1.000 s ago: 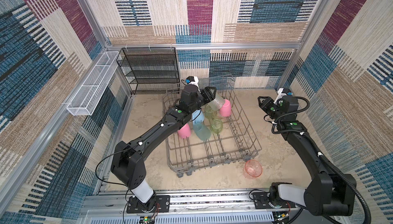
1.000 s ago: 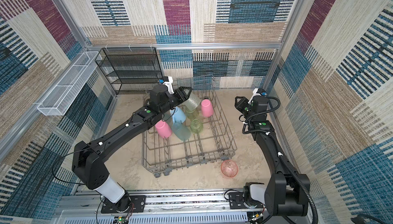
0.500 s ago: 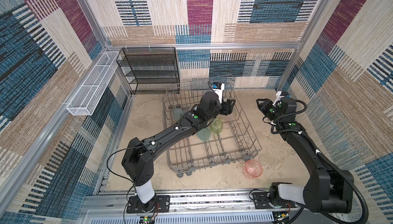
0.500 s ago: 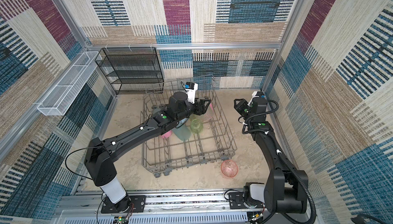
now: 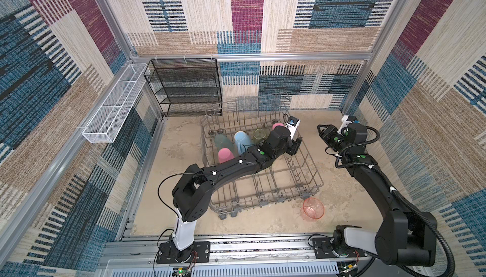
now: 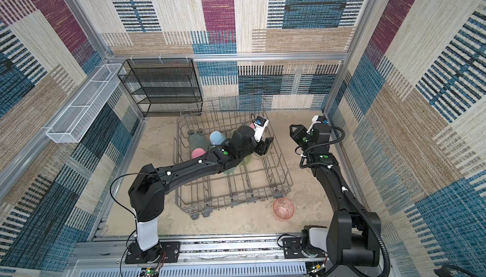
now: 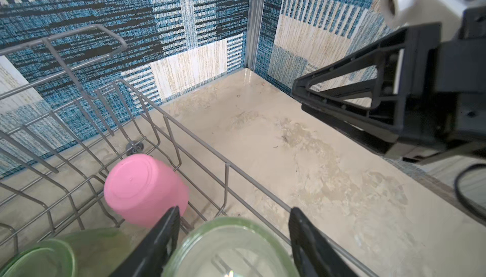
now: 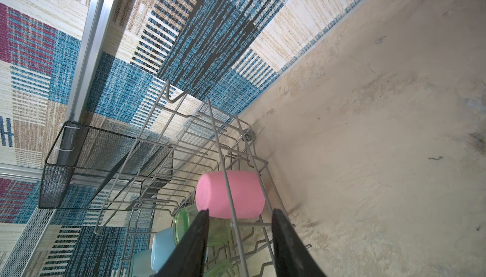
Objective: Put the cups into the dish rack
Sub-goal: 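Carry the green textured cup with the left gripper over the rack toward the pink cup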
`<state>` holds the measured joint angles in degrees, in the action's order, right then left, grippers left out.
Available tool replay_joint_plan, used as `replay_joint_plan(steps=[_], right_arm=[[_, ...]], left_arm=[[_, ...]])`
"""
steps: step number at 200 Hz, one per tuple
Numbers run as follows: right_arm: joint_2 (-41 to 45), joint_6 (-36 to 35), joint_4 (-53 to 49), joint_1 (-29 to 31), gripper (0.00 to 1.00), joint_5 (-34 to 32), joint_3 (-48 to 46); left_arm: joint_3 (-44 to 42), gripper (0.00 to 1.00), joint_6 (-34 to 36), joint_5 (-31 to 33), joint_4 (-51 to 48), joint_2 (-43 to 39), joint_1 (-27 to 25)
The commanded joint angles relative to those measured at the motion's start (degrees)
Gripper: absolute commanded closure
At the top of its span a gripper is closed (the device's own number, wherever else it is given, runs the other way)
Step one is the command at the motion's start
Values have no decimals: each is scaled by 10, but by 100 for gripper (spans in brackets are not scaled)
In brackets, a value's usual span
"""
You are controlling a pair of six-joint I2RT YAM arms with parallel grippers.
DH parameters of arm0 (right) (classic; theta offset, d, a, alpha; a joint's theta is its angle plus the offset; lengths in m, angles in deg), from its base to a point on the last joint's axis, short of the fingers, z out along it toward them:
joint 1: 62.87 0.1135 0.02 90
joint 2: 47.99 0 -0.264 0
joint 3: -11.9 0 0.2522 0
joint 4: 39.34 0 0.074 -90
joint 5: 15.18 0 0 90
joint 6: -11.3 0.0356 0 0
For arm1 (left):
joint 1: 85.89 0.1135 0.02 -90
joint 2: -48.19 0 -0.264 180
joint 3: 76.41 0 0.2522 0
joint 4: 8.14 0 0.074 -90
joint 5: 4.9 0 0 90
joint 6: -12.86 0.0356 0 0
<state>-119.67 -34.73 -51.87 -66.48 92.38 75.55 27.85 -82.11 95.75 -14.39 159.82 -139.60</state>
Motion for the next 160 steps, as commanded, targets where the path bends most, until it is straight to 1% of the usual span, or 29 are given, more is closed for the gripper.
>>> replay_joint_plan(steps=[1, 39, 66, 117, 160], right_arm=[[4, 10, 33, 0, 58, 16, -8], [2, 21, 52, 0, 58, 38, -26], [7, 13, 50, 0, 58, 36, -27], [15, 1, 42, 0, 58, 34, -24], [21, -13, 33, 0, 58, 29, -22]], left_arm=[[-2, 57, 50, 37, 65, 11, -2], [-10, 57, 73, 61, 116, 35, -3], [-24, 57, 82, 82, 158, 43, -3], [-31, 57, 91, 96, 189, 70, -2], [-30, 57, 85, 103, 190, 90, -1]])
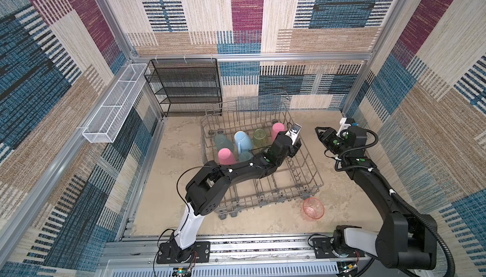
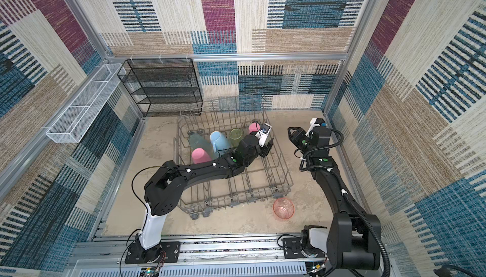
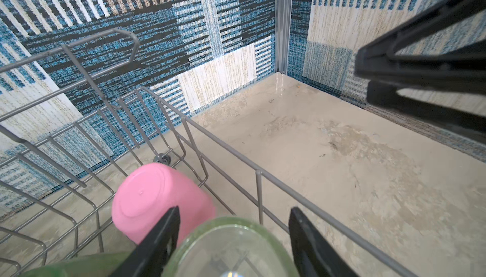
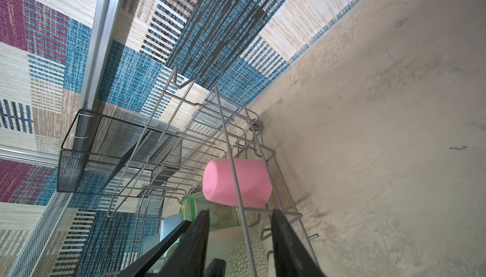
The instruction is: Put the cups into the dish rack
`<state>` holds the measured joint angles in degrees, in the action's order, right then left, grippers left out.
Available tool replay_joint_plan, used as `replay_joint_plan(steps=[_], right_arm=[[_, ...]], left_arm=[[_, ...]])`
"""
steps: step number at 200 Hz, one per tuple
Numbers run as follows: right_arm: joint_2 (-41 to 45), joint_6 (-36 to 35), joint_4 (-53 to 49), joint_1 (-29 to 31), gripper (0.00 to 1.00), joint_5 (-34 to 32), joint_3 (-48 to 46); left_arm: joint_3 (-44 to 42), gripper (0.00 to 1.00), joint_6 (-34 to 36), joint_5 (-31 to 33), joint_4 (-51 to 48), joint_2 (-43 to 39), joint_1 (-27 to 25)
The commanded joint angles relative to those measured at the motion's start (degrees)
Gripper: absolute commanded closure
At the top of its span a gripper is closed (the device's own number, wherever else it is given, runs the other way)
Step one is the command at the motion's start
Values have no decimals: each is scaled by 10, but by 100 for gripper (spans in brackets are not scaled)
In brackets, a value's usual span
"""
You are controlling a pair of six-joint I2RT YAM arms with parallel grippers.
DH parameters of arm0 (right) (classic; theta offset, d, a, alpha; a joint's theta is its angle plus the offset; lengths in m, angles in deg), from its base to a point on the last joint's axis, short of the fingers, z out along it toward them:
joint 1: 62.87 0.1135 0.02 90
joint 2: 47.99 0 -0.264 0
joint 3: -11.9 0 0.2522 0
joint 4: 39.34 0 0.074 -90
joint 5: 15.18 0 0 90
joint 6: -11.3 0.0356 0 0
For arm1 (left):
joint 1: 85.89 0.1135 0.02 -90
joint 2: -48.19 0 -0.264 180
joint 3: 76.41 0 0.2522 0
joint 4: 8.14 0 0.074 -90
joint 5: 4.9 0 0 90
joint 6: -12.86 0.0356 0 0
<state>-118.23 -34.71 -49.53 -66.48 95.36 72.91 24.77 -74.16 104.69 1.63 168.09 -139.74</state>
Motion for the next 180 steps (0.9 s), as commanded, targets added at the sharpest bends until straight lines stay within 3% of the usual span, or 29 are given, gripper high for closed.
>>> replay_joint_plan(steps=[1, 180], right_arm=[[6, -14, 10, 0, 58, -1, 4], [7, -20, -8, 0, 58, -5, -3]], left_arm=[[0, 57, 6, 14, 30, 7, 1], [4, 54, -28, 6, -17, 44, 2]])
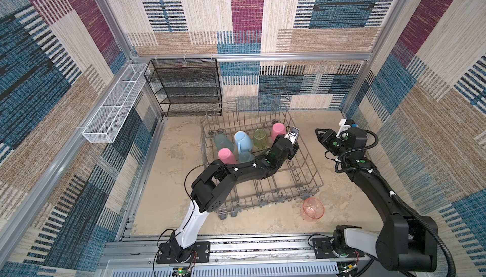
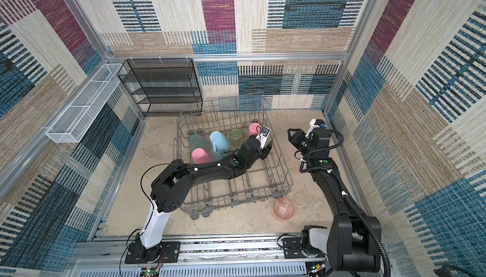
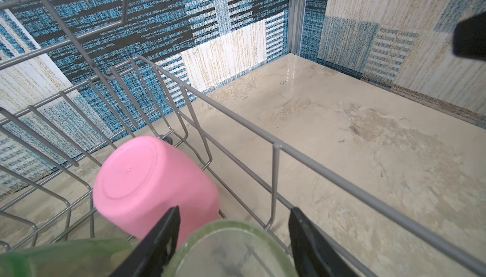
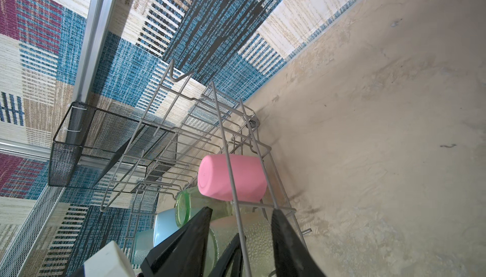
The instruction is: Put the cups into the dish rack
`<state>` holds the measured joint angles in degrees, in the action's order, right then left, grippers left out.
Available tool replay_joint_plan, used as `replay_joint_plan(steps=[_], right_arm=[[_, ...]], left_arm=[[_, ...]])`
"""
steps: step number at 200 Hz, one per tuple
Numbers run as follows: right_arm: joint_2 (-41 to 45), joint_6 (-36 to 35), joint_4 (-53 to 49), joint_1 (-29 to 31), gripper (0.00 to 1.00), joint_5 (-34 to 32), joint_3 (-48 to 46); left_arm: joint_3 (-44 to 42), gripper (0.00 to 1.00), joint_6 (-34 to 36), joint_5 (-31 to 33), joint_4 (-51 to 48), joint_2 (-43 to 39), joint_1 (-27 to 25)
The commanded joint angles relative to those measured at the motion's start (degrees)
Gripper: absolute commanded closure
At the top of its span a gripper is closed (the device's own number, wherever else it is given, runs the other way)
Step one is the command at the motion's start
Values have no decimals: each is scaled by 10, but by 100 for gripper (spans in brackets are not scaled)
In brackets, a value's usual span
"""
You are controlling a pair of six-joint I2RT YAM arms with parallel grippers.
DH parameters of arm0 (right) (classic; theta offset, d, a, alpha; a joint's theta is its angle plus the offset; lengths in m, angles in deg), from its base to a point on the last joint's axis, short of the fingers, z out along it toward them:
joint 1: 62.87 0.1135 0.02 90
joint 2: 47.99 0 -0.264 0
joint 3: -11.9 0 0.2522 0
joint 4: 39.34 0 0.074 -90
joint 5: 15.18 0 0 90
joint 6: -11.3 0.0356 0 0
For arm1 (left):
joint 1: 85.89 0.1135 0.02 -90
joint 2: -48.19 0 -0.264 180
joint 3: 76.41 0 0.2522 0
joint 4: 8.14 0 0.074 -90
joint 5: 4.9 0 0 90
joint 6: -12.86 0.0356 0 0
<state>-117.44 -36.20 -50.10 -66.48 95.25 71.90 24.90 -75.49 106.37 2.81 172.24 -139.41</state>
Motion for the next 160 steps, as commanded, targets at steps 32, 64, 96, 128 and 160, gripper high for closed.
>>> replay_joint_plan(steps=[32, 64, 96, 128, 160], right_arm=[[1, -6, -4, 0, 58, -1, 6], [0, -5, 0, 0, 57, -1, 4], [0, -6, -2, 0, 57, -1, 4], [0, -6, -6, 0, 57, -3, 9], [-1, -6, -11, 0, 57, -4, 13]], left_arm=[[-2, 47, -13, -15, -40, -5, -1], [-5, 40, -9, -18, -45, -12, -1], [-3, 27, -7, -19, -48, -21, -1], [7, 18, -2, -29, -63, -32, -1], [7, 12, -5, -35, -69, -47, -1]])
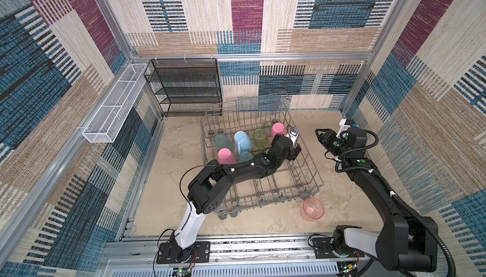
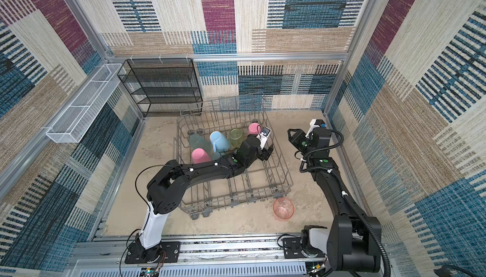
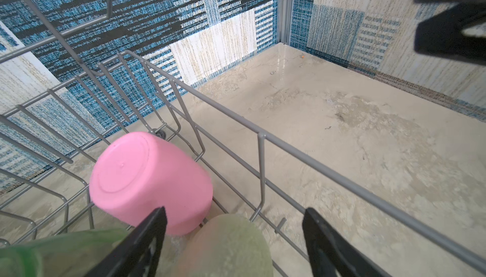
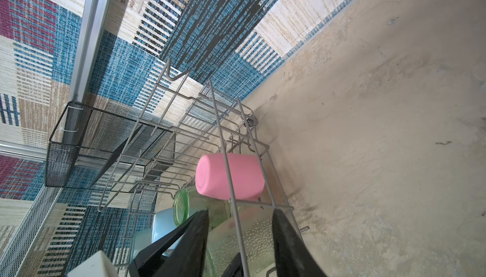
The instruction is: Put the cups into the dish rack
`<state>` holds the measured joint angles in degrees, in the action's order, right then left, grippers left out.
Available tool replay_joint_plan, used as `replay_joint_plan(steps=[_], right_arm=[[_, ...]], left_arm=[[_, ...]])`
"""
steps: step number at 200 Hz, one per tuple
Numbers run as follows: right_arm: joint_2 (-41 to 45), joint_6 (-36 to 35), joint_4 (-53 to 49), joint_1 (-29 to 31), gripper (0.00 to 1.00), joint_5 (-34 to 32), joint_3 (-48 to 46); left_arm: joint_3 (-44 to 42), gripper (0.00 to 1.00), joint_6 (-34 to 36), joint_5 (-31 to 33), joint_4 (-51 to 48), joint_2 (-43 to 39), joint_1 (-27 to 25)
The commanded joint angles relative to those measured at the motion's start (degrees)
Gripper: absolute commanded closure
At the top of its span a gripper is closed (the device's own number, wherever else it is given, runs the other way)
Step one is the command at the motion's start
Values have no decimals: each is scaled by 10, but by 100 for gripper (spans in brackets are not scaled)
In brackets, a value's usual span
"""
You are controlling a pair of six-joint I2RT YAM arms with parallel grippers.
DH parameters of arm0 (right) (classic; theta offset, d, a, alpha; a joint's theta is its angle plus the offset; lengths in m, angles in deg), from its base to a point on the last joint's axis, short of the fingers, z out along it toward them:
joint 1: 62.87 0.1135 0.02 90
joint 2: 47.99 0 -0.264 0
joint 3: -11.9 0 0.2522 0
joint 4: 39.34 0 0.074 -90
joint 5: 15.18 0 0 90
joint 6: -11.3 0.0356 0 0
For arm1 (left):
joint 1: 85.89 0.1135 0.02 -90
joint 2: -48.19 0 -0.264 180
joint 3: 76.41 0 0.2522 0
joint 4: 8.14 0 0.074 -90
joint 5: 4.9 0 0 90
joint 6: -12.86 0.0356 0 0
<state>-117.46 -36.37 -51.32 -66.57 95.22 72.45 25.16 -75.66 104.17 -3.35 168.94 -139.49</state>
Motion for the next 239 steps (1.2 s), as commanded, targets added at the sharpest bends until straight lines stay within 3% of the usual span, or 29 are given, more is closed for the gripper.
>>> replay_joint_plan(steps=[1, 57, 112, 158, 239], right_arm=[[-1, -4, 1, 1, 57, -4, 7], [-4, -8, -27, 1, 56, -18, 18], [0, -18, -118, 1, 52, -65, 55], [24, -31, -218, 1, 47, -112, 91], [104, -45, -403, 15, 53, -132, 85]], left_arm=[[4, 12, -3, -14, -7, -14, -1], [-1, 10, -6, -44, -31, -54, -1], [-12, 13, -23, -63, -86, -113, 0], [13, 15, -42, -106, -193, -151, 0], [56, 16, -19, -235, -399, -174, -1]])
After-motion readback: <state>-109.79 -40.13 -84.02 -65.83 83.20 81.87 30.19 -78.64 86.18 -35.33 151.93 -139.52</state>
